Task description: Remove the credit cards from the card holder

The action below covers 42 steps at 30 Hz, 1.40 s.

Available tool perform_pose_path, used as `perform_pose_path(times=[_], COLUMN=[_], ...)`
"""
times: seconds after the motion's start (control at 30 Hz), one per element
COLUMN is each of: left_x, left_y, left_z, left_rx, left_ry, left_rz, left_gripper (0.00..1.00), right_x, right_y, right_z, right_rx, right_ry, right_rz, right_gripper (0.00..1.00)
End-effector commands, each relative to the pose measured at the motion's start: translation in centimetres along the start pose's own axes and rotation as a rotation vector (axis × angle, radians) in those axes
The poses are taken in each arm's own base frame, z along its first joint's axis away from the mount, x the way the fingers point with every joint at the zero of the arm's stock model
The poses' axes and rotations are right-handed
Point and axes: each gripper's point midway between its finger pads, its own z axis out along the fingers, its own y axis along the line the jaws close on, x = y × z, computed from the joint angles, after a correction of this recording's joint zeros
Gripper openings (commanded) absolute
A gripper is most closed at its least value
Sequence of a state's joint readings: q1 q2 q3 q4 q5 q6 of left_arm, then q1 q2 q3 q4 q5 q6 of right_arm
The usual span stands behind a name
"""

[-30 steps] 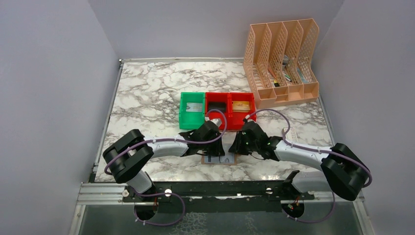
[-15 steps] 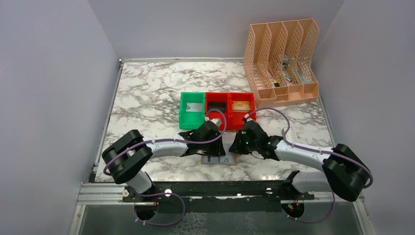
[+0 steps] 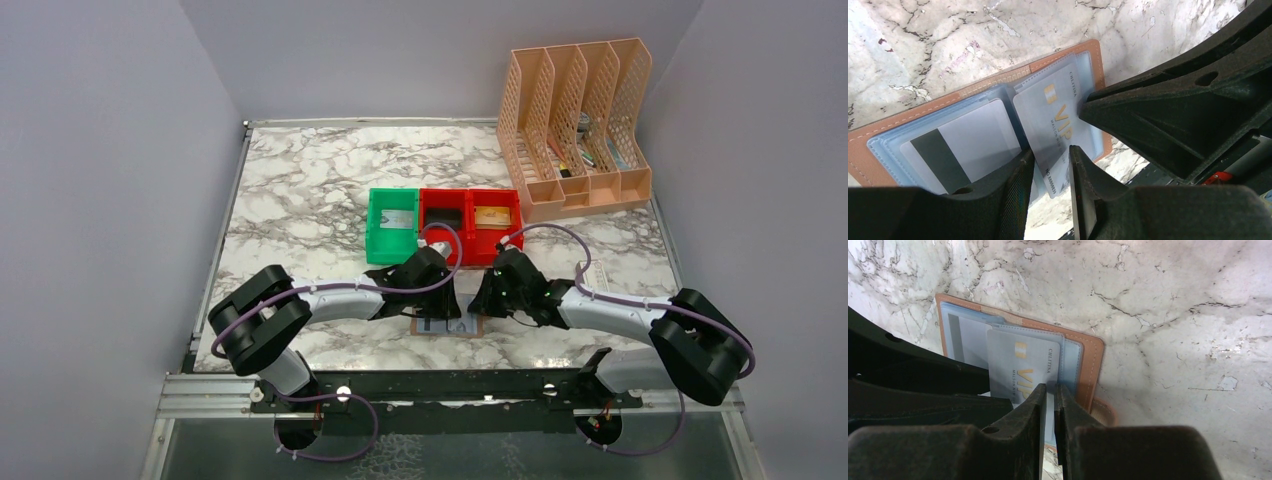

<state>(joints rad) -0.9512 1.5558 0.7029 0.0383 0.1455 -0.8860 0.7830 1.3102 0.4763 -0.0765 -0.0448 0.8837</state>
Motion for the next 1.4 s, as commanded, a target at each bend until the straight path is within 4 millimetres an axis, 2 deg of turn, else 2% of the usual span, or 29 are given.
perform_pose_path(times=[0.0, 0.17, 0.37, 0.67, 0.9, 1.0, 1.2, 1.37], left_x=[-0.4, -0.5, -0.4, -0.4, -0.5, -0.5, -0.9, -0.7], left_y=[-0.9, -1.0, -1.0, -1.7, -1.4, -1.4, -1.9, -1.5], left_z=[-0.1, -0.2, -0.5, -1.1, -1.4, -1.5, -1.6, -1.7], left_rx=[0.014, 0.017, 0.026, 0.121, 0.178, 0.207, 0.232, 0.232], left_ry=[-0.001, -0.002, -0.008, -0.008, -0.015, -0.019, -0.021, -0.022], left_rz=[0.001, -0.004, -0.023, -0.087, -0.150, -0.180, -0.186, -0.201], left_gripper=[0.35, 0.36, 0.44, 0.47, 0.40, 0.30, 0.28, 0.21], right_x=[1.4, 1.2, 1.0, 1.2, 1.5, 1.6, 1.6, 1.7], right_y=[-2.6, -2.7, -3.0, -3.2, -3.4, -3.5, -3.4, -3.3], right_z=[0.3, 0.2, 0.0, 0.0, 0.2, 0.2, 0.3, 0.4], right_rx=[0.087, 0.100, 0.116, 0.119, 0.119, 0.119, 0.116, 0.116], right_ry=[0.027, 0.017, 0.005, 0.005, 0.011, 0.017, 0.020, 0.026], right_rz=[0.004, 0.013, 0.016, 0.023, 0.029, 0.029, 0.033, 0.037], right_gripper=[0.12, 0.12, 0.12, 0.12, 0.12, 0.12, 0.12, 0.12])
